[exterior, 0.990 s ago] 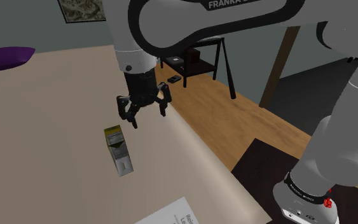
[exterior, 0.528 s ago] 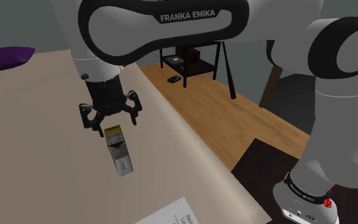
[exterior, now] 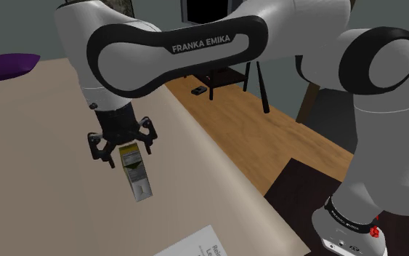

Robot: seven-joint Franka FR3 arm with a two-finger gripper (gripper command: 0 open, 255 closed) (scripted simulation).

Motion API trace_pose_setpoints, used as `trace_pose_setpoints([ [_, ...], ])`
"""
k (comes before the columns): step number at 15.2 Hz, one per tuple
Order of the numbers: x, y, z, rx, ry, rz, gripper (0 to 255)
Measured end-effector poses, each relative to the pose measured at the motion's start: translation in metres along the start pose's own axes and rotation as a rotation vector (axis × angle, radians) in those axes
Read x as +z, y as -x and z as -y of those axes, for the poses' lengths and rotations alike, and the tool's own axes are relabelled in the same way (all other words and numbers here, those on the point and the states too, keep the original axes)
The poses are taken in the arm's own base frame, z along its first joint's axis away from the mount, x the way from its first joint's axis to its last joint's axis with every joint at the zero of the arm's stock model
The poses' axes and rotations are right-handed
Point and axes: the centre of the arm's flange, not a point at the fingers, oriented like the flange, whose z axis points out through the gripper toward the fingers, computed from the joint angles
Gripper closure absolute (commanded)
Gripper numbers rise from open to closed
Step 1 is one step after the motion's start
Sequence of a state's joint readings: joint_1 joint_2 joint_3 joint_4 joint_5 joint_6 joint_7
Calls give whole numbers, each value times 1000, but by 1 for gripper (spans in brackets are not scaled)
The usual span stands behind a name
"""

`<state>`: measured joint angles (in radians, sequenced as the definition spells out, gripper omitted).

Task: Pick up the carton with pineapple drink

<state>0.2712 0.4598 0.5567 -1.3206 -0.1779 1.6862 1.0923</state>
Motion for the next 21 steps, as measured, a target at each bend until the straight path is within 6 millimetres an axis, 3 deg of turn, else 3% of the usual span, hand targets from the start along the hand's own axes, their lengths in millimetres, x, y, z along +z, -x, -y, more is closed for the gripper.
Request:
trace_pose_setpoints([
  [1,4,0,0,0,0,0,0],
  [2,5,-1,-1,0,0,0,255],
  [13,4,-1,-1,0,0,0,255],
  [21,-36,2,-1,0,0,0,255],
])
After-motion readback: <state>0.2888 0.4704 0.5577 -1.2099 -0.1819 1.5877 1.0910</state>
